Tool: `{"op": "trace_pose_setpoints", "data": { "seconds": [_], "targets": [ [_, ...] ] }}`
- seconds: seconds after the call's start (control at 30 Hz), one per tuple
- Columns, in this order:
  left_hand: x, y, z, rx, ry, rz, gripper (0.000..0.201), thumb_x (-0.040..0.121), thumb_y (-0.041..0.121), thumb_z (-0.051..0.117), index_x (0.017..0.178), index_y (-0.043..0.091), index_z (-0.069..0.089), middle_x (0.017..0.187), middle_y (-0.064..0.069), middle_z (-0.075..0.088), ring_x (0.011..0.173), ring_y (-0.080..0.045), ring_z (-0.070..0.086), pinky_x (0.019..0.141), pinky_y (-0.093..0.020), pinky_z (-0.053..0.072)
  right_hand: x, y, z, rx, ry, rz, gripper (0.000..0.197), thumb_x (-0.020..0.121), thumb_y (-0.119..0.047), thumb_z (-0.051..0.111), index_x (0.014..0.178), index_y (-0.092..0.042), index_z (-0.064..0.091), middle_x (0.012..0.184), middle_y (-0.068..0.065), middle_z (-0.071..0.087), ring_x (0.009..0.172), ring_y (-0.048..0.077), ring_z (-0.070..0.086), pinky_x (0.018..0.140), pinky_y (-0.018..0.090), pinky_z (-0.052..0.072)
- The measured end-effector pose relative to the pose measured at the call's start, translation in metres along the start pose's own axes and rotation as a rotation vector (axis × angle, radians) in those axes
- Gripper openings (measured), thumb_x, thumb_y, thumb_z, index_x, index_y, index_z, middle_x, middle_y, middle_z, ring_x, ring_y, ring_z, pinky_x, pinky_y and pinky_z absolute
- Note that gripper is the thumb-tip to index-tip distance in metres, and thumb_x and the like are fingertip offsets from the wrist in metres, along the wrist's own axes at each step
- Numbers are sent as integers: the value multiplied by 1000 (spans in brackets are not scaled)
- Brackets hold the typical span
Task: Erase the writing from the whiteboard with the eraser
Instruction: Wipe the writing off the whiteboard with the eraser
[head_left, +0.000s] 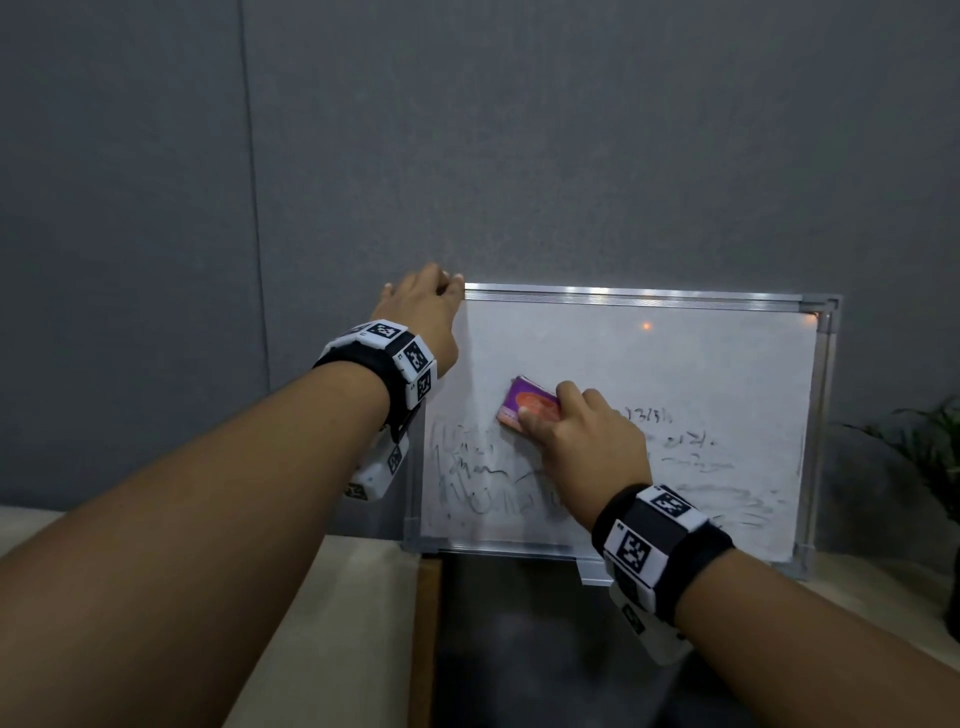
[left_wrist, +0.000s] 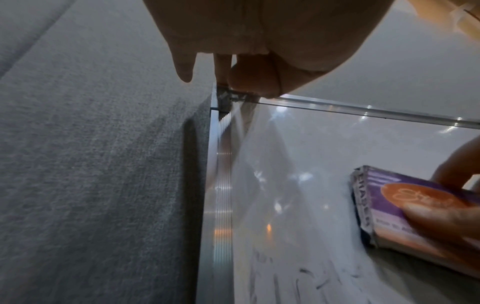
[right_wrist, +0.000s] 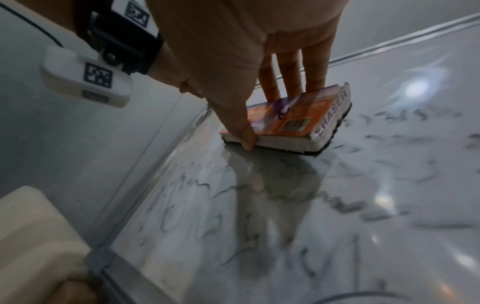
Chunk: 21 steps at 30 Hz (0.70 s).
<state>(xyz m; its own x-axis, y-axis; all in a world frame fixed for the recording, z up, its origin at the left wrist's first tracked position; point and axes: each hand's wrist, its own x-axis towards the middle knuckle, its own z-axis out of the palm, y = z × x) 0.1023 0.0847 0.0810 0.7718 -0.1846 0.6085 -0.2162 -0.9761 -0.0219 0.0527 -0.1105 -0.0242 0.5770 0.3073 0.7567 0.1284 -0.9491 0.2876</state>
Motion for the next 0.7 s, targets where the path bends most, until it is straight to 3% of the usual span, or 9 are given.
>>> {"op": "trace_pose_setpoints", "data": {
  "seconds": [0.17, 0.43, 0.57, 0.7],
  "targets": [
    [0, 1, 2, -7, 5, -6, 81, 78, 3, 52, 151, 19, 21, 140, -3, 31, 132, -25, 29, 118, -45, 15, 15, 16, -8, -7, 20, 70, 32, 66, -22, 81, 95, -26, 68, 84, 5, 47, 68, 25, 49, 47, 26, 23],
    [-1, 1, -1, -1, -9, -16, 82, 78, 3, 52, 151, 19, 21, 141, -3, 30, 132, -25, 29, 118, -45, 14, -1, 6, 1, -9, 0, 17, 35, 64, -19, 81, 95, -27, 69, 84, 4, 48, 67, 24, 49, 48, 27, 22],
    [-1, 1, 0, -8, 0, -17, 81, 78, 3, 52, 151, 19, 21, 141, -3, 30, 132, -25, 29, 118, -45, 14, 5, 19, -6, -14, 15, 48, 25, 70, -27, 80, 93, -27, 69, 83, 5, 48, 67, 25, 48, 48, 26, 21],
    [-1, 2, 0, 2, -3, -20, 83, 77, 2, 53, 152, 19, 20, 142, -3, 29, 134, -25, 27, 118, -46, 14, 17, 11, -9, -11, 30, 63, 27, 64, -24, 83, 87, -26, 69, 82, 4, 48, 65, 24, 48, 47, 26, 18]
  ]
}}
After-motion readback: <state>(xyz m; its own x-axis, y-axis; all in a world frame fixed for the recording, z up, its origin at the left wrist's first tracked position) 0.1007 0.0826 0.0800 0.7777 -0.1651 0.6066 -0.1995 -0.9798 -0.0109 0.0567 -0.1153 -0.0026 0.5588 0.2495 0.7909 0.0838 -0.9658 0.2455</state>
